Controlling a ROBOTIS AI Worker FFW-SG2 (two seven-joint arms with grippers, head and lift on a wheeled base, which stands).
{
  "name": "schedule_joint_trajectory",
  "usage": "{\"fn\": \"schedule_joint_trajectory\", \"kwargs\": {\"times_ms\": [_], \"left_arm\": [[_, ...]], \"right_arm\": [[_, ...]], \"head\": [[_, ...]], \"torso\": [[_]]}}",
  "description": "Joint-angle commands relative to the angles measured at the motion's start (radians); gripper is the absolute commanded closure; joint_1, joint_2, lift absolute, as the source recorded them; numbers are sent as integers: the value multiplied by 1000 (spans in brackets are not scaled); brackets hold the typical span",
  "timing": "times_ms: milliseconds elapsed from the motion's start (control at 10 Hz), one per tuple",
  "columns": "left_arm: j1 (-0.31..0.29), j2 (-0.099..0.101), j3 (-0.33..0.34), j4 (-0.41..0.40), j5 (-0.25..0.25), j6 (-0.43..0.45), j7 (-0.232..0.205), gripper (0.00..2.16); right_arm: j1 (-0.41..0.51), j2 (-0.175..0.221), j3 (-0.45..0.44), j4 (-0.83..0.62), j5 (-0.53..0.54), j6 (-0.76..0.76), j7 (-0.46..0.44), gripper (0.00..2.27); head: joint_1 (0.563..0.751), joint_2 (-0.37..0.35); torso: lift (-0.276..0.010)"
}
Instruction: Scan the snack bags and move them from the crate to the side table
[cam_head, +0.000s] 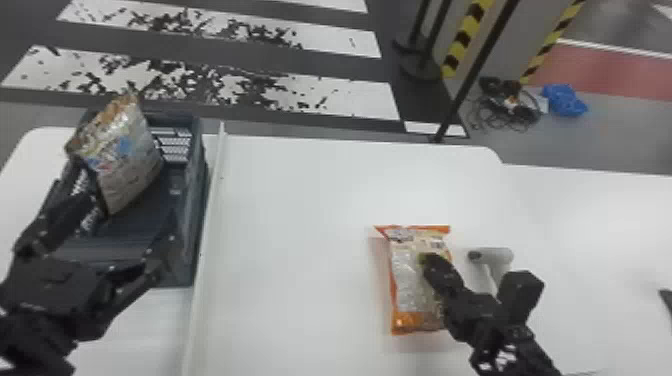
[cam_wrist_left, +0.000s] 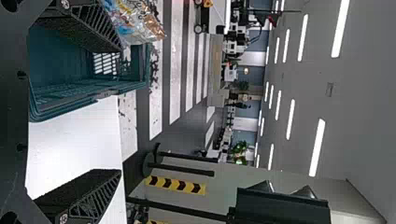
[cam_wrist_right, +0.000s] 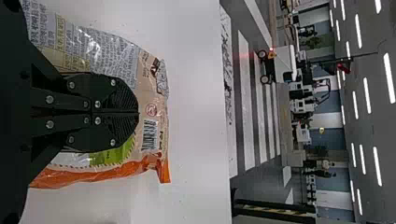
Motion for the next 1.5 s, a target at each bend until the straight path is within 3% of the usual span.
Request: {"fn": "schedule_joint_trajectory", "kwargs": {"times_ms": [0,100,300,400,800,1000,1400], "left_arm": [[0,0,0,-1,0,-3,0,73],[-3,2,0,-2,0,-9,0,73],[-3,3,-3,6,0,-6,1,73],[-3,5,-3,6,-3,-6,1,73],[-1,8,-5,16,-5,-12,1,73],[-7,9,-5,27,-5,-12,1,73],[-15,6,-5,38,-5,-18,1,73]], "right_arm": [[50,-1,-38,-101,-38,-22,20,2189],[109,1,-84,-213,-79,-16,20,1666],[148,2,-139,-292,-93,51,40,272],[159,4,-174,-306,-104,137,56,53],[176,6,-231,-248,-95,177,91,63],[141,-4,-248,-174,-87,174,92,60],[-10,-83,-248,62,-79,192,92,76]], "head": [[695,-206],[695,-205],[695,-229],[695,-234],[695,-298],[695,-327],[695,-350]], "torso": [[-87],[-87],[-87],[-87],[-87],[-87],[-87]]}}
